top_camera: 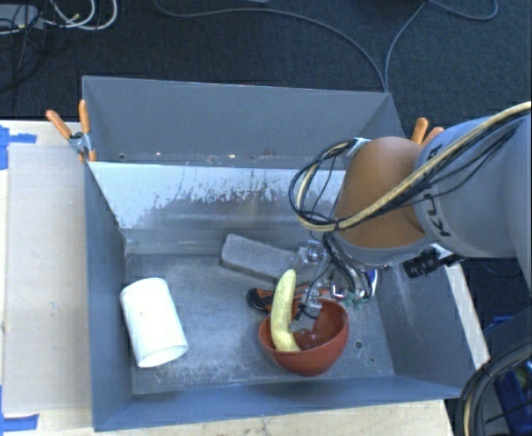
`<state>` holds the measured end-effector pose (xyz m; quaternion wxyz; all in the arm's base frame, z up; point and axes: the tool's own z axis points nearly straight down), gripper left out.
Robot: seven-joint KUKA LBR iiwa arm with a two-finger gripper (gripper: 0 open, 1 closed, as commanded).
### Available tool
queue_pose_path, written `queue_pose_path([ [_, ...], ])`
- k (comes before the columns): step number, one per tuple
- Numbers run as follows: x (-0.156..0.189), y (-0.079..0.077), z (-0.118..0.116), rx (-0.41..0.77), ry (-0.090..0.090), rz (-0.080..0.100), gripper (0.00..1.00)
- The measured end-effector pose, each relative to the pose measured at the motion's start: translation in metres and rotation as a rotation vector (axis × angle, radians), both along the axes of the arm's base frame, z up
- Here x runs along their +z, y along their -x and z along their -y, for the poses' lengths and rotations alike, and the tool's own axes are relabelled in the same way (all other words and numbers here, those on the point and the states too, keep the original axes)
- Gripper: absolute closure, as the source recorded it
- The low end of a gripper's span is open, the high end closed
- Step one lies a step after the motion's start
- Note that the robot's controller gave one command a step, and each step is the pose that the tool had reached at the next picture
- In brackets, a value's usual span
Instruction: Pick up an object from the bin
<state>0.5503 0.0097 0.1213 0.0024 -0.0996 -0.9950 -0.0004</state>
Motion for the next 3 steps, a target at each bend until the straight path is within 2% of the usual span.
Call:
queue_pose_path([
  [1,-0.014,-0.016,-0.007,-0.041,-0.001,-0.001,0.0],
  [2,-0.043,-0.033,0.009,-0.357,-0.001,0.004,0.0],
  [3,-0.045,-0.063,-0.028,-0.219,0.005,0.002,1.0],
])
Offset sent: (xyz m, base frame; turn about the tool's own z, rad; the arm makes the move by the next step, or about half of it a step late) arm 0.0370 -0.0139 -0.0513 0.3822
